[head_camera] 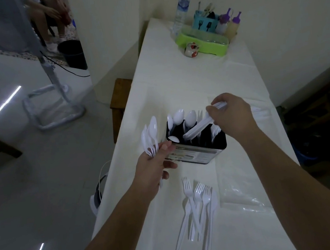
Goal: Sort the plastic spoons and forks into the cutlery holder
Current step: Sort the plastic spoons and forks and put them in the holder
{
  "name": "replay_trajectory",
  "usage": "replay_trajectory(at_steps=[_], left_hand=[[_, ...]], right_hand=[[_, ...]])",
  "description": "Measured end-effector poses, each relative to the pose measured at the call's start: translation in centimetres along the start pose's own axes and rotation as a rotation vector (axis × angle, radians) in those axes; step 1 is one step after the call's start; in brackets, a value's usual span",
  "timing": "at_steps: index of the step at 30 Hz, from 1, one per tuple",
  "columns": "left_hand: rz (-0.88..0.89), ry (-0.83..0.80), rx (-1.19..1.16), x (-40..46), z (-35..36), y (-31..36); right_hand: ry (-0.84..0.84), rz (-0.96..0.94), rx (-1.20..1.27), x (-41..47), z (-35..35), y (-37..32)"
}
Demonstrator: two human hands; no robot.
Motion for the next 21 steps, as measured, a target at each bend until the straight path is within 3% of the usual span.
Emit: replay_trajectory(at_steps=[5, 14, 21], left_hand=[[0.006, -0.007, -0.002, 0.1, -0.3, 0.0], [0.023, -0.01, 0.004, 0.3, -0.6, -0.4], [0.02, -0.012, 0.0, 0.5, -0.8, -0.4]], right_hand=[[0.024, -0.095, -0.096, 0.3, 0.1, -1.0], [-0.1, -0.22, -0.125, -0.8, 1.9, -1.8], [-0.034, -0.251, -0.094, -0.8, 0.5, -2.1]])
Point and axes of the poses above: each hand's wrist, its own x-axis towards the middle knuckle, its own z-axis out of the palm, y = z × x, the point moved 1 cm from there along x, towards the middle knuckle, and after that the axes turned 13 degrees about -z, right-handed, at the moved point
